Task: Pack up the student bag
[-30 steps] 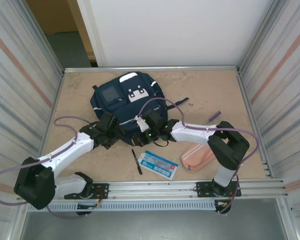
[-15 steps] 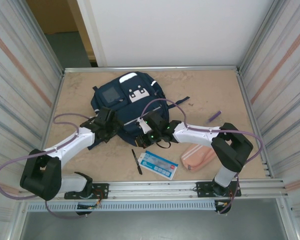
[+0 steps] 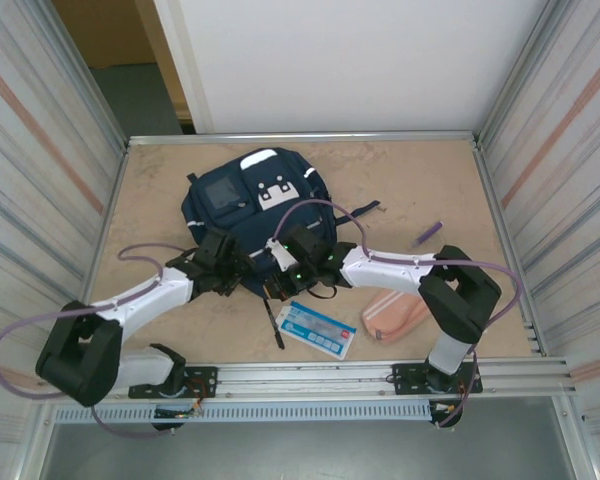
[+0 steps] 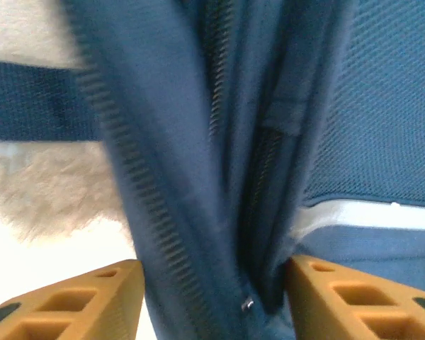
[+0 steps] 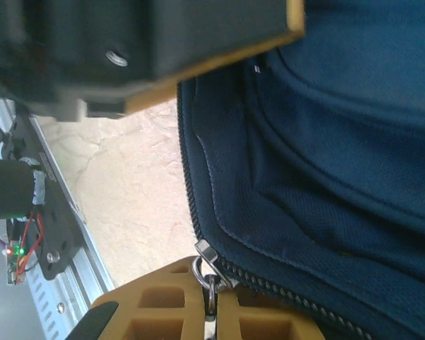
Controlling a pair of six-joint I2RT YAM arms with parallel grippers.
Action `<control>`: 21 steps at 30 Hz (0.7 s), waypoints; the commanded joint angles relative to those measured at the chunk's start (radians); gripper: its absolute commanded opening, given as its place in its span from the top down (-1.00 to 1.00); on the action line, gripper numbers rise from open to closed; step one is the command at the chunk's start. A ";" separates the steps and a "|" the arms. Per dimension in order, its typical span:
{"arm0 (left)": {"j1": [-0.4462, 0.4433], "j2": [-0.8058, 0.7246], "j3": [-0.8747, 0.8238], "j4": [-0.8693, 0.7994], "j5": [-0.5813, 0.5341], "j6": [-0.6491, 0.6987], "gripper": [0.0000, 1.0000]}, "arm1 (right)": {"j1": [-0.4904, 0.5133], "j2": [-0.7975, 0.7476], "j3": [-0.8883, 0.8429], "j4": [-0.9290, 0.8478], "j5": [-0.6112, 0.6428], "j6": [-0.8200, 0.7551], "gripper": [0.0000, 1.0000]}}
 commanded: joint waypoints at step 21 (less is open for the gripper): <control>0.376 0.409 0.592 -0.110 0.401 0.682 0.00 | -0.132 -0.120 -0.042 -0.165 0.195 -0.012 1.00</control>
